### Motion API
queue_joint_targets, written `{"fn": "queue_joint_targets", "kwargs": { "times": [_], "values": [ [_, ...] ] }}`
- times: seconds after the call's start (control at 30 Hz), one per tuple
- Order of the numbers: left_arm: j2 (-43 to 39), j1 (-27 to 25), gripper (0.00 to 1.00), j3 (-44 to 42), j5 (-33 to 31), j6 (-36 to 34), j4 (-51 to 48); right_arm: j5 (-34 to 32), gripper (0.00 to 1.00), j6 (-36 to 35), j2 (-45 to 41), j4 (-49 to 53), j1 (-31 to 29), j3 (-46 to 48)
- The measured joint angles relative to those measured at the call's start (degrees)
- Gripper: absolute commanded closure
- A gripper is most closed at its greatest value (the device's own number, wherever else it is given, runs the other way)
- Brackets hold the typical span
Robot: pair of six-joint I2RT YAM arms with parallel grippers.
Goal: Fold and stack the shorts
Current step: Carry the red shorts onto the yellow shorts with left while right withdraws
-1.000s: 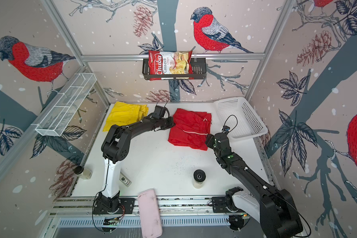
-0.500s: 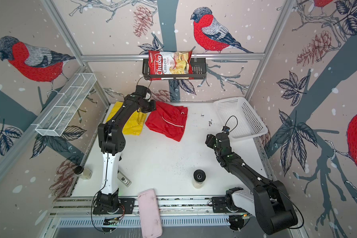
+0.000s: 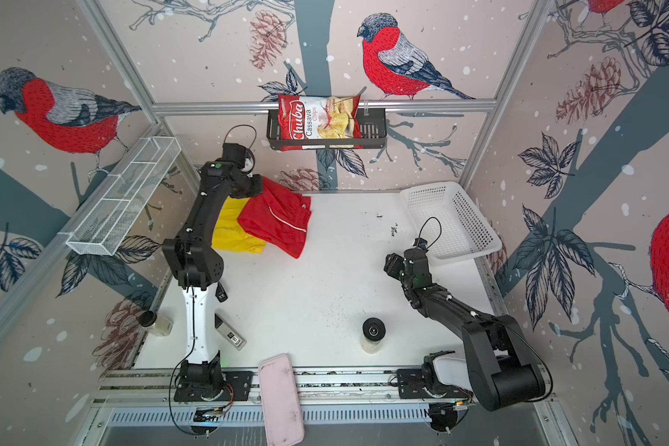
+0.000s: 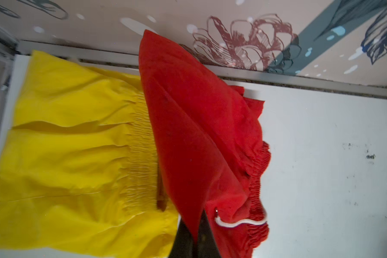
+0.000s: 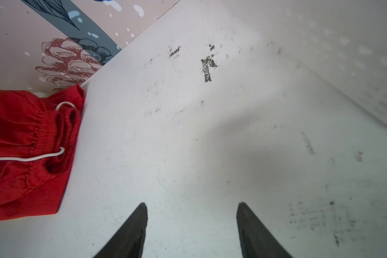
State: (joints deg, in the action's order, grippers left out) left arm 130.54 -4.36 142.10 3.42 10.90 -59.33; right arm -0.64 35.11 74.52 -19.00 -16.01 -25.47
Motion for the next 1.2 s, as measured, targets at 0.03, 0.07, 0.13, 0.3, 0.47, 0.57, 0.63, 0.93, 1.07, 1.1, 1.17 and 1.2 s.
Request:
{"fn": "queue_joint_targets", "kwargs": {
  "times": [0.03, 0.07, 0.13, 0.3, 0.47, 0.57, 0.63, 0.93, 1.07, 1.1, 1.17, 1.2],
  "values": [
    [-0.4, 0.3, 1.0, 0.0, -0.4, -0.3, 0.0, 0.3, 0.36, 0.3, 0.5, -0.4, 0.0, 0.0],
    [-0.8, 0.5, 1.0, 0.0, -0.4, -0.4, 0.1, 0.7, 0.37, 0.9, 1.0, -0.8, 0.0, 0.0],
    [-1.0, 0.7, 1.0, 0.1, -0.4, -0.8, 0.2, 1.2, 0.37, 1.0, 2.0, -1.4, 0.1, -0.1],
    [-1.1, 2.6, 1.0, 1.0, -0.2, -1.5, -0.2, 2.4, 0.37, 1.2, 3.9, -1.9, 0.2, -0.9],
    [-2.8, 4.7, 0.99, 1.0, 1.2, -1.5, -0.3, 2.8, 0.38, 1.3, 5.9, -2.4, 0.2, -1.8],
    [-4.0, 6.9, 1.0, 0.1, 2.8, -1.5, 0.4, 3.6, 0.38, 1.5, 7.1, -3.0, 0.2, -2.1],
    [-4.2, 8.9, 1.0, -1.9, 3.1, -1.5, 1.3, 4.0, 0.38, 2.5, 7.7, -3.2, 0.2, -2.1],
    [8.0, 19.1, 0.6, -1.1, 0.0, -1.6, 1.5, 4.2, 0.38, 2.5, 7.9, -3.1, 0.2, -2.0],
    [10.7, 19.5, 0.41, -0.5, -2.4, -0.6, 1.6, 4.2, 0.38, 2.5, 7.8, -3.1, 0.2, -1.8],
    [11.0, 19.5, 0.4, -0.5, -2.8, -0.5, 1.6, 4.2, 0.38, 2.6, 7.9, -3.2, 0.2, -1.8],
    [10.8, 19.5, 0.39, -2.1, -3.7, -0.3, 2.1, 4.2, 0.38, 2.7, 8.1, -3.1, 0.2, -1.8],
    [10.0, 19.5, 0.39, -3.7, -4.1, -0.1, 2.4, 4.2, 0.38, 2.8, 8.2, -3.1, 0.2, -1.8]
  ]
}}
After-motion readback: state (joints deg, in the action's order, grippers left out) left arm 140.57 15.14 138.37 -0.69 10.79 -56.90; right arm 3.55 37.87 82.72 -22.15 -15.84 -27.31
